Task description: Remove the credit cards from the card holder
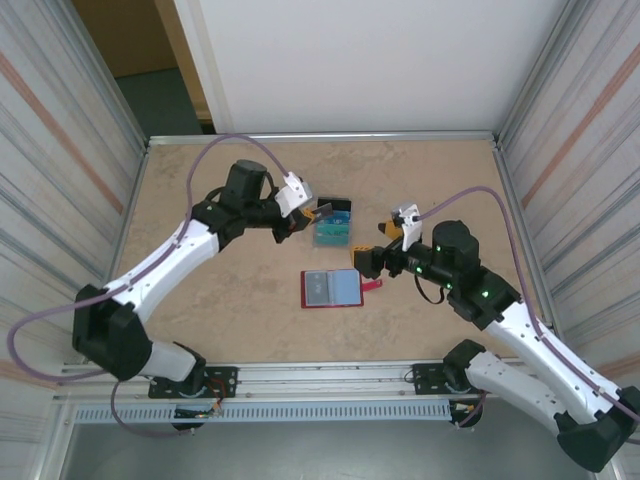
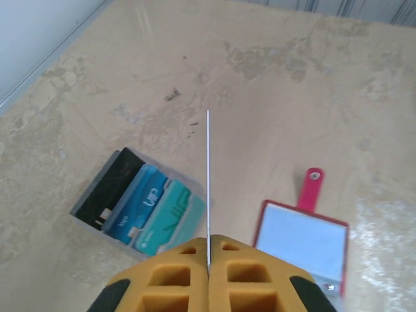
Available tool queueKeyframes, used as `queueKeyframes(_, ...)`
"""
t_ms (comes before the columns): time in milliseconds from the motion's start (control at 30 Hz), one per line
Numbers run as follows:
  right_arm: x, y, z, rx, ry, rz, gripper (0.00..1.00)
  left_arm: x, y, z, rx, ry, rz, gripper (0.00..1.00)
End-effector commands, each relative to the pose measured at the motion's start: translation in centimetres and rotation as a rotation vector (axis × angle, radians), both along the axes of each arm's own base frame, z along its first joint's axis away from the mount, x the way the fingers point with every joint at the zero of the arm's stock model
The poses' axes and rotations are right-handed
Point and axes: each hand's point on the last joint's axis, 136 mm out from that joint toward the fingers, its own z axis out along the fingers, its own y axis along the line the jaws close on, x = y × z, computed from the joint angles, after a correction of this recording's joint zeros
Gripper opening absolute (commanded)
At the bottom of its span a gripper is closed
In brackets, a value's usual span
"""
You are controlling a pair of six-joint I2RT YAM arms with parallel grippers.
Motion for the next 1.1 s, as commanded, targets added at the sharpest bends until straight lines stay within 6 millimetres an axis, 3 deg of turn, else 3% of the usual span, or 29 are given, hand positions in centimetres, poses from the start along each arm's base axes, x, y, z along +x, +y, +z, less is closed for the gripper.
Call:
queueKeyframes(0, 1.0, -2.1, -0.3, 0.018, 0.027, -0.137, 0.99, 1.5, -1.1, 0.7, 0.013, -0.115, -0.084, 0.0)
queueKeyframes(400, 2.1, -5.7, 0.2, 0.039, 0.043, -0.347, 0.99, 7.5, -4.4, -4.7, 0.11, -0.201, -0.267, 0.0)
queueKeyframes(600, 1.8, -6.5, 0.3, 0.046, 0.054, -0.377, 0.99, 10.5, -4.6, -7.0, 0.134, -0.164, -0.305, 0.0)
queueKeyframes(933, 1.3, -7.7, 0.5, 0.063, 0.046, -0.423, 0.99, 11.8, -4.3, -8.1, 0.127, -0.133, -0.329, 0.0)
queueKeyframes(967, 1.2, -7.8, 0.6, 0.066, 0.044, -0.427, 0.99, 12.0, -4.3, -9.6, 0.137, -0.105, -0.33, 0.0)
queueKeyframes(1067, 1.3, -7.8, 0.4, 0.064, 0.049, -0.428, 0.99, 12.3, -4.3, -10.3, 0.145, -0.093, -0.329, 0.0)
